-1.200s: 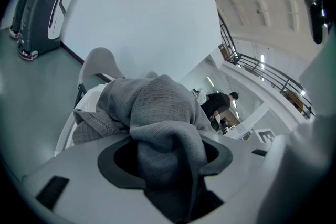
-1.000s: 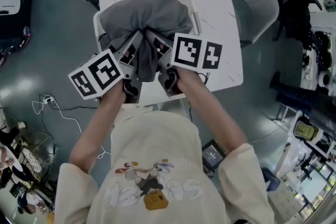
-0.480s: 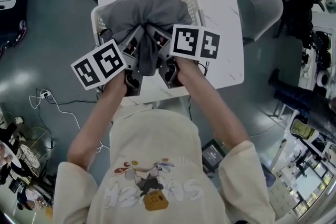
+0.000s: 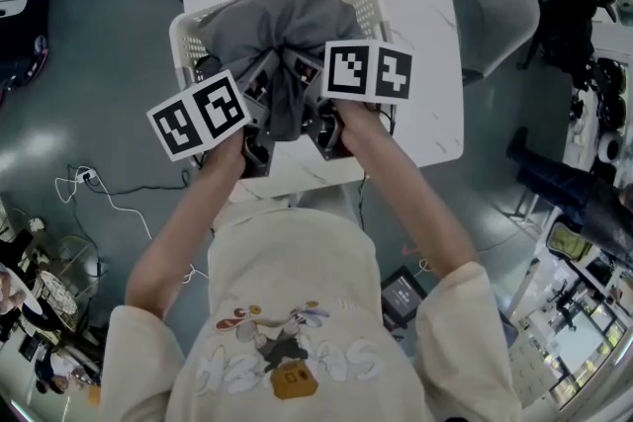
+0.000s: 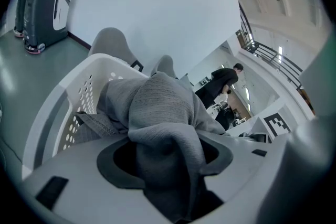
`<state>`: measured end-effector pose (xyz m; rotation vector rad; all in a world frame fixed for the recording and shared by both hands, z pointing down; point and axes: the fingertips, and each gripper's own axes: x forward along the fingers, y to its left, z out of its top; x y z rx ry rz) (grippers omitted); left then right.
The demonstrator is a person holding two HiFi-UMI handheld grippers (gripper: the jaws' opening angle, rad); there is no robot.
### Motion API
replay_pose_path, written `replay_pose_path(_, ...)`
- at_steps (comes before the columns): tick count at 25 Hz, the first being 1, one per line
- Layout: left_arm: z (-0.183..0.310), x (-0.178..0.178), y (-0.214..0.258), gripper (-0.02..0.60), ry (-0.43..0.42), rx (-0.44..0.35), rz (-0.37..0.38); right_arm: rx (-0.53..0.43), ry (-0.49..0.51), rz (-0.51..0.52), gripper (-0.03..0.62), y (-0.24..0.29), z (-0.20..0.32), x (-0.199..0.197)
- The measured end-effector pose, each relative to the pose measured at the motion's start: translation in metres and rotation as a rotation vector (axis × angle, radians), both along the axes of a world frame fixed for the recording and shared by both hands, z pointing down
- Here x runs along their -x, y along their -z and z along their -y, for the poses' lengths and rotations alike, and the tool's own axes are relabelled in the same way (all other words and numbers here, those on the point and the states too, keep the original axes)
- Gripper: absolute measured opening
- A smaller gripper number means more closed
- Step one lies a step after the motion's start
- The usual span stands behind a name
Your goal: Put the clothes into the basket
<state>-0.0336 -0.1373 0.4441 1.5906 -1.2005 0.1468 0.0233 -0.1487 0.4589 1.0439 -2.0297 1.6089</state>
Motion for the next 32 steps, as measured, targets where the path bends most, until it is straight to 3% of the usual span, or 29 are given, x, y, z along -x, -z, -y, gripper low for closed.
replay_pose_path(13,0.007,-0.007,-0.043,0.241,-0.055,0.119,0.031,0.087,0.066,-0.113,0.187,-0.042,0.007,-0.01)
replay_pose_path(23,0.003,-0.007,-0.076,0.255,-0.111,0.199,0.113,0.211,0.043,-0.129,0.218,-0.079,0.001,-0.017)
replay_pose_path(32,-0.003,-0.006,-0.095,0.284,-0.133,0.26,0.107,0.256,0.024,-0.169,0.245,-0.097,-0.003,-0.026)
